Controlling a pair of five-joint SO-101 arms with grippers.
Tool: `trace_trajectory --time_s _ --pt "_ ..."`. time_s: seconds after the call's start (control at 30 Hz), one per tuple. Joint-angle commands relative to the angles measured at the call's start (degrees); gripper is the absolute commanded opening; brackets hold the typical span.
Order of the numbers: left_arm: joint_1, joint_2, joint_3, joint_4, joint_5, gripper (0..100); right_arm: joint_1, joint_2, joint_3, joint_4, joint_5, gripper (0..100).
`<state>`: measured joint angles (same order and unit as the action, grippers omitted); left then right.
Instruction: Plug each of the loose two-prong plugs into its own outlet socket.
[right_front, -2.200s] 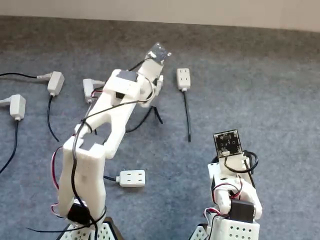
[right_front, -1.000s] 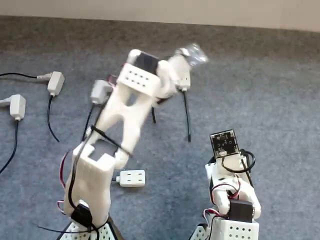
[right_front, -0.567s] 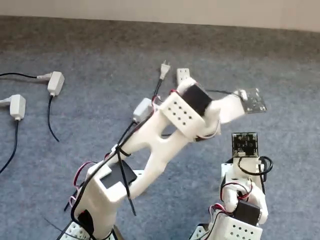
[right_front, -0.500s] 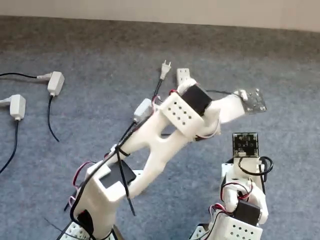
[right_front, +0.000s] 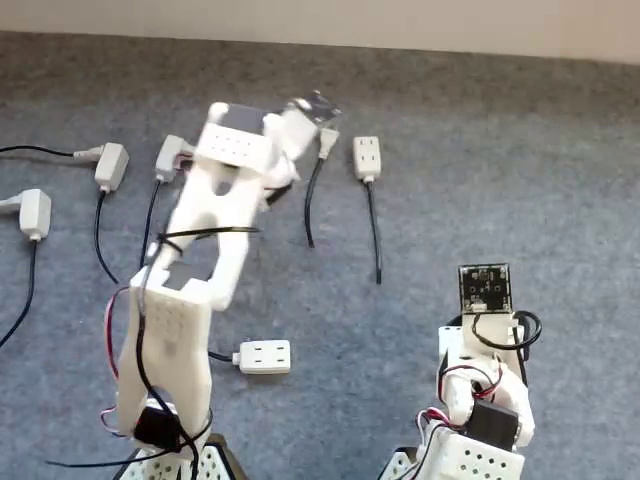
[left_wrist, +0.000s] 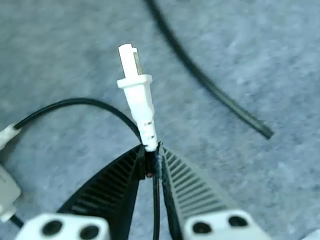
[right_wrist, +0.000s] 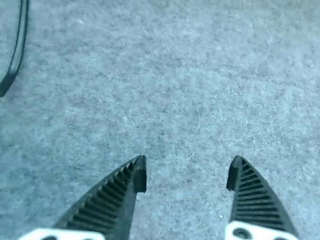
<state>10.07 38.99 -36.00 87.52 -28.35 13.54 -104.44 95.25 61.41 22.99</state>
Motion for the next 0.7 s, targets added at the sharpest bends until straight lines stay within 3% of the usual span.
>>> trace_trajectory --time_s 0.0,0.2,0.43,0.67 --pt "3.1 -0.6 -0.3 -0.7 -0.3 0 -0.8 -0.6 6.9 -0.9 0.8 26.3" --pt "2.4 -0.4 -0.3 -0.4 -0.4 2 -0.8 -0.6 7.0 -0.8 0.8 26.3" --pt "2.2 -0.6 -0.4 1.6 -0.5 20 -0.8 -0.6 7.0 -0.8 0.8 26.3" --pt "1.0 -0.5 -0.4 1.6 -0.4 20 -0.8 -0.6 7.0 -0.8 0.9 26.3"
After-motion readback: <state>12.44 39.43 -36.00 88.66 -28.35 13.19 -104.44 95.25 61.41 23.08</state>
